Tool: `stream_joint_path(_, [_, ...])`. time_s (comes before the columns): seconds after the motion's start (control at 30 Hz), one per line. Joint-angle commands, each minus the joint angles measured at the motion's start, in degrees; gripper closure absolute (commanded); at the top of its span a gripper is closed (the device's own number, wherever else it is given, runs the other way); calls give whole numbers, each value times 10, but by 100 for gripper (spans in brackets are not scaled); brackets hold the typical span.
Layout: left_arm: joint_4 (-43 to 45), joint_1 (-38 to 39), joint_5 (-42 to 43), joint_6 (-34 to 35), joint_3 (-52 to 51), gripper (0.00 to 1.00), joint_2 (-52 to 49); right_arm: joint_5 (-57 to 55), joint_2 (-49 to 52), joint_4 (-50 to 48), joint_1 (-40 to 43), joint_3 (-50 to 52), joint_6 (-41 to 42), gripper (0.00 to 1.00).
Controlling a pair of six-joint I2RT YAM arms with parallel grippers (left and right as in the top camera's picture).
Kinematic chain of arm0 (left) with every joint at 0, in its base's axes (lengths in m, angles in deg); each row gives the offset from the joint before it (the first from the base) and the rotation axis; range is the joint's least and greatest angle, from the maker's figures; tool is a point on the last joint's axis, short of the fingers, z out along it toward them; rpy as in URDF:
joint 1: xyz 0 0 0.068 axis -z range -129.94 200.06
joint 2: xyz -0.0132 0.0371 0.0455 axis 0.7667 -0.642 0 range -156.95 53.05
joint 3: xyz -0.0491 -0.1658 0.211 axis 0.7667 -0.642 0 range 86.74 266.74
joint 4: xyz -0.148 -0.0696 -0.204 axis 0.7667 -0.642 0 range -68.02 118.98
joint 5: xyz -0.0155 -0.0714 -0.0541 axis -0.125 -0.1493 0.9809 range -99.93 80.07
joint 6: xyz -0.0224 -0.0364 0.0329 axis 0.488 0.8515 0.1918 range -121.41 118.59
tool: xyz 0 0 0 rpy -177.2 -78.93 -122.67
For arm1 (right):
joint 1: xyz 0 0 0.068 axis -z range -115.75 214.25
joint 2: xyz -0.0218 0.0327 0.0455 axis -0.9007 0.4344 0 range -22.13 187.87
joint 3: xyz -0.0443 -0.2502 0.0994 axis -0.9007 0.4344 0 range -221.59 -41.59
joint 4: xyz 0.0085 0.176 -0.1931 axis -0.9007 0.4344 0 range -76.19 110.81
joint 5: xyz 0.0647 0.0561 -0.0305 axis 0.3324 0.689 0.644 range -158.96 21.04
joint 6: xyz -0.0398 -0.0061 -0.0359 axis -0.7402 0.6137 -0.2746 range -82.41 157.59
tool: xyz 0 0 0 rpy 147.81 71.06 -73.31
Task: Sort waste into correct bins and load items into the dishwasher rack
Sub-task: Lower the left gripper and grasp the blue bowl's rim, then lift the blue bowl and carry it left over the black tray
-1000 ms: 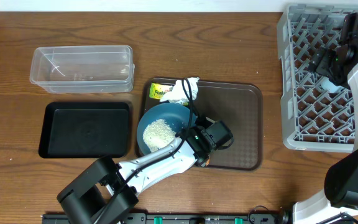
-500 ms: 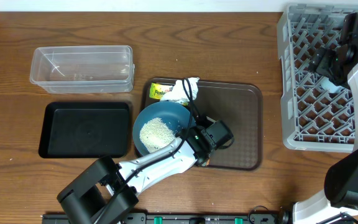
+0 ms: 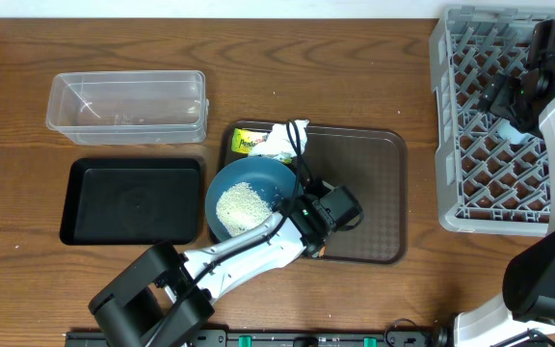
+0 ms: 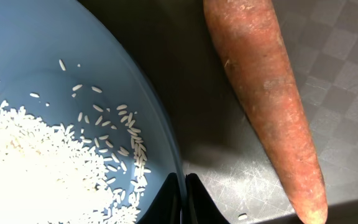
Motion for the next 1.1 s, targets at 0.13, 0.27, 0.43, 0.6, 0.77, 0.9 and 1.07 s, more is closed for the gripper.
stream_joint_path(0.13, [-22,0,-3,-22,36,94,37,-8,-1,0,1,1,-7,1])
stream_joint_path(0.27, [-32,0,-3,-22,36,94,63,-8,-1,0,1,1,-7,1])
stream_joint_path(0.43, [-52,0,-3,-35,36,94,95,-8,-1,0,1,1,-7,1])
stream_joint_path(0.6, [-56,-11,-3,-37,36,94,130,-8,-1,0,1,1,-7,1])
stream_joint_path(0.77, [-59,-45,-3,-37,36,94,158,-8,-1,0,1,1,-7,1])
stream_joint_path(0.9, [-59,-86,8,-37,36,94,178,-8,-1,0,1,1,-7,1])
stream_joint_path(1.07, [-59,-156,62,-37,36,94,196,-8,-1,0,1,1,-7,1])
